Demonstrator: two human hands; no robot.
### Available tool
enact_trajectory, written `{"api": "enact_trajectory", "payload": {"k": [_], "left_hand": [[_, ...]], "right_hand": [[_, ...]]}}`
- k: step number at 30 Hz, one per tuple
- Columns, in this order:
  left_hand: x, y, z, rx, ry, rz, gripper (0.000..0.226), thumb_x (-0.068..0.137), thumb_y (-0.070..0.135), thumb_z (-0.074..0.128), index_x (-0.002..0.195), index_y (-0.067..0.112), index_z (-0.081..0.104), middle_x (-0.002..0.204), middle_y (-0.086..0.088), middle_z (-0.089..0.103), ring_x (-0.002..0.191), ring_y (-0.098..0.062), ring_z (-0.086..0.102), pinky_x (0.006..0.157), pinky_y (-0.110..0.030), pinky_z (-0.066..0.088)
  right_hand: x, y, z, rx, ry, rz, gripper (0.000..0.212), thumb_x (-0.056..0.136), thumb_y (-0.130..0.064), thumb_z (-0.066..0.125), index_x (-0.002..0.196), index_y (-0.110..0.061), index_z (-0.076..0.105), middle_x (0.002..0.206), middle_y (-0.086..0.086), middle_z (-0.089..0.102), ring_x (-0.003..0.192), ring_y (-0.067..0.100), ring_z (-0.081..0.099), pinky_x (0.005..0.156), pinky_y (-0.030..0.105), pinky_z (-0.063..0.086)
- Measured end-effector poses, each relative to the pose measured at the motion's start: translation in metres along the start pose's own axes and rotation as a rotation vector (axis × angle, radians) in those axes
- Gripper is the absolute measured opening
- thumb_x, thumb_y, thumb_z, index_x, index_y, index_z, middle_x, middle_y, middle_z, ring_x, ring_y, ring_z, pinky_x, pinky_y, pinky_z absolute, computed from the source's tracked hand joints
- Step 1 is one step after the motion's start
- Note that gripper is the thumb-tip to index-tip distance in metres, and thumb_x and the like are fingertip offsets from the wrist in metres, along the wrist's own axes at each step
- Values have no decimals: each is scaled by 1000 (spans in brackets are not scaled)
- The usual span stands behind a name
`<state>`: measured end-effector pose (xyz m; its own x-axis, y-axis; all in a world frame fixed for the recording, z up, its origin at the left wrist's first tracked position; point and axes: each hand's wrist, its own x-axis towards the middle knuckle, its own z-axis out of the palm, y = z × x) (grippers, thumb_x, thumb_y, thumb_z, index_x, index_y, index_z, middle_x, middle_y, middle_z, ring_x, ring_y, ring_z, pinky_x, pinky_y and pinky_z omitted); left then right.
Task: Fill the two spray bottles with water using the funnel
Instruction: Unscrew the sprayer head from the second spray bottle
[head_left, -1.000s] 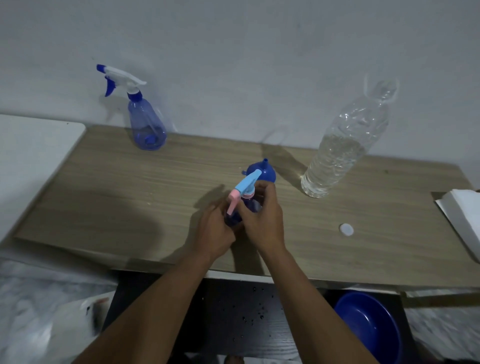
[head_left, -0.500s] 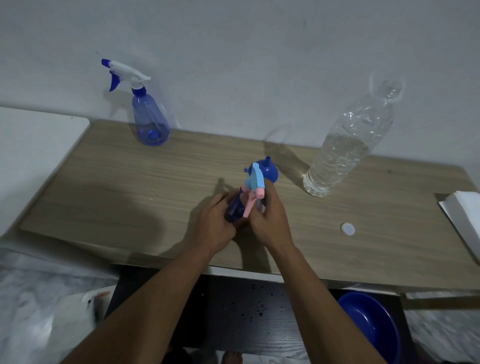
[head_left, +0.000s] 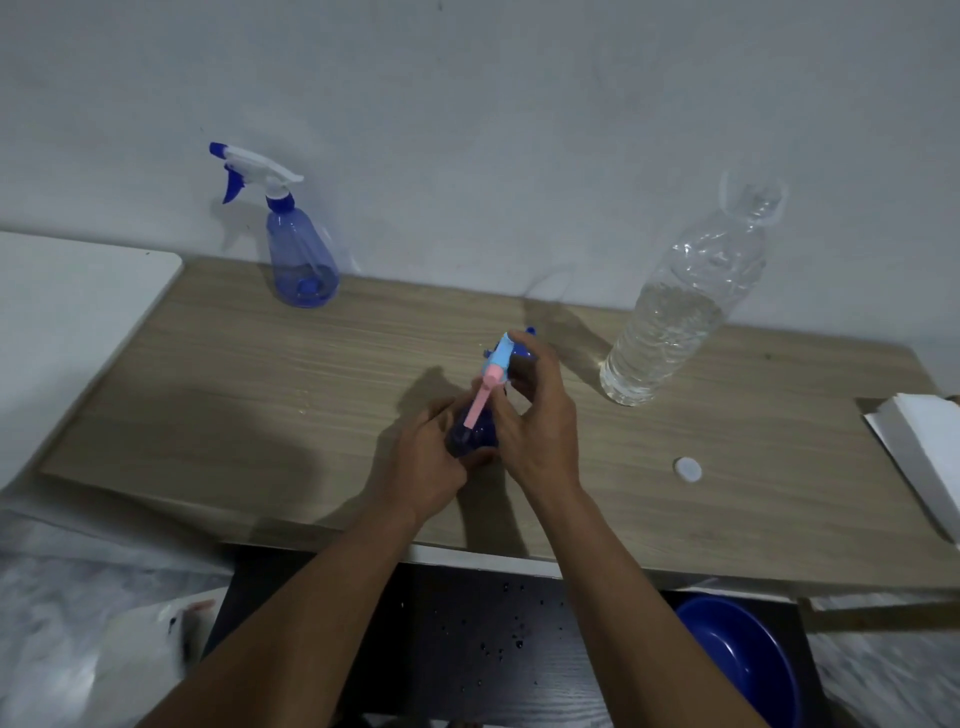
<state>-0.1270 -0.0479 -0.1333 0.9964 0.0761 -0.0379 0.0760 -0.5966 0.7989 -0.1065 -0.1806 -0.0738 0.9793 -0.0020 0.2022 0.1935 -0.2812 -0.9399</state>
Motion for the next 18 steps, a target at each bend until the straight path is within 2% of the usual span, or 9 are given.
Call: {"api": "enact_trajectory", "payload": {"k": [4, 7, 9, 12, 15, 18], "left_hand": [[-3, 6, -2, -29, -11, -31, 66, 72, 50, 83, 130, 27, 61, 124, 6, 61, 111, -12, 58, 92, -26, 45], [-5, 10, -6, -30, -30, -45, 76, 70, 52, 85, 136, 30, 55, 133, 10, 58, 111, -2, 53, 90, -18, 36], [-5, 13, -7, 10, -33, -42, 78, 71, 52, 83, 139, 28, 53, 135, 8, 58, 114, -7, 54, 85, -14, 31], [-5, 19, -8, 8, -11, -34, 77, 72, 51, 83, 139, 24, 55, 133, 4, 61, 117, -15, 57, 77, -11, 28], [-7, 23, -6, 1, 31, -14, 69, 71, 45, 86, 131, 22, 61, 120, 5, 65, 108, -18, 60, 71, -7, 32], [-11, 23, -5, -79, 46, -1, 57, 72, 28, 89, 122, 21, 64, 101, 13, 61, 92, -13, 58, 67, 1, 35]], "right_hand": [[10, -22, -4, -62, 53, -83, 45, 94, -17, 72, 135, -28, 57, 123, -8, 67, 106, -4, 62, 91, 15, 50], [18, -44, -14, -92, 86, -143, 51, 94, -24, 70, 143, -27, 54, 127, -8, 66, 103, -1, 63, 91, 22, 53], [25, -58, -23, -143, 141, -214, 53, 95, -25, 70, 145, -25, 52, 124, -5, 66, 101, 5, 64, 87, 26, 55], [35, -78, -40, -183, 239, -290, 54, 96, -24, 70, 146, -21, 50, 119, -2, 63, 98, 2, 61, 79, 29, 57], [40, -91, -56, -194, 315, -296, 55, 96, -25, 69, 146, -19, 49, 116, 0, 63, 97, 6, 61, 77, 36, 58], [38, -88, -68, -250, 316, -181, 55, 96, -30, 69, 147, -22, 49, 117, -6, 62, 96, 5, 62, 82, 30, 56]]}}
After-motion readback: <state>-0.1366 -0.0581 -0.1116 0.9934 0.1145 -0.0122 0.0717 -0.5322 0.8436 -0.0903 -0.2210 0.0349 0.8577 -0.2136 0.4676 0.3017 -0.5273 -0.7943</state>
